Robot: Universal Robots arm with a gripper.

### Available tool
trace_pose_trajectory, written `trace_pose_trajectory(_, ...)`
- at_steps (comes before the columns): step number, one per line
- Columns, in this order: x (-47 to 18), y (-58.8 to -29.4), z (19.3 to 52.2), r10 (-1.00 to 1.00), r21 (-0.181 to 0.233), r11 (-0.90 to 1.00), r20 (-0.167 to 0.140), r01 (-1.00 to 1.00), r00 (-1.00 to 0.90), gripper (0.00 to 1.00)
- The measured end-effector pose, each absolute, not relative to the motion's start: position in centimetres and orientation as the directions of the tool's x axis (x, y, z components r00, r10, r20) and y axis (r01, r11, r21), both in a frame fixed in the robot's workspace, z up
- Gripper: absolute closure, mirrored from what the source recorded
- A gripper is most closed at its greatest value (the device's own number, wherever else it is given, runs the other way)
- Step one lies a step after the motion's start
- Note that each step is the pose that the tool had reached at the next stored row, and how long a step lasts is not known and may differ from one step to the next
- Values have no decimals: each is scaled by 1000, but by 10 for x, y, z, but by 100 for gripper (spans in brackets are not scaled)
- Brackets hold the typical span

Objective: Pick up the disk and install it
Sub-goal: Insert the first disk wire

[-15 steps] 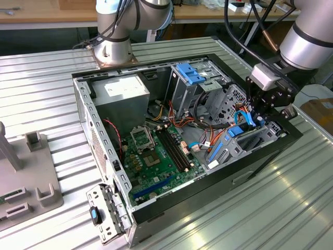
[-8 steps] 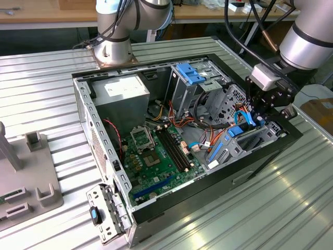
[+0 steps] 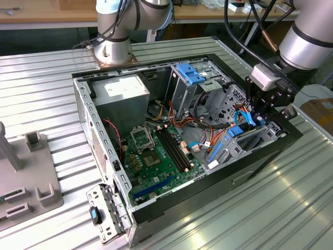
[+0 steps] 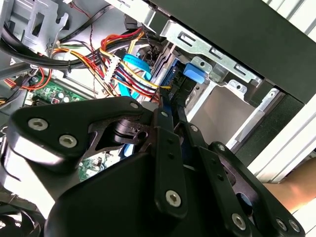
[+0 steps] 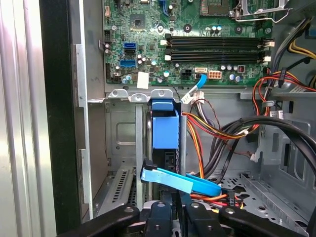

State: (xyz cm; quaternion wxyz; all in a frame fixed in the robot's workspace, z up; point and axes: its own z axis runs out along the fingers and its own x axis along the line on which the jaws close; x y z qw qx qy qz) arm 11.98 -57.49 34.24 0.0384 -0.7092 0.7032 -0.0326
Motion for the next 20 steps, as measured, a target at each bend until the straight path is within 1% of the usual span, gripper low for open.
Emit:
trace_pose_trajectory(3, 120, -575, 342, -1000, -100, -9, 3, -995, 9, 83)
trace_pose_trajectory(20, 119, -573, 342, -1000, -100, -9, 3, -995, 9, 83)
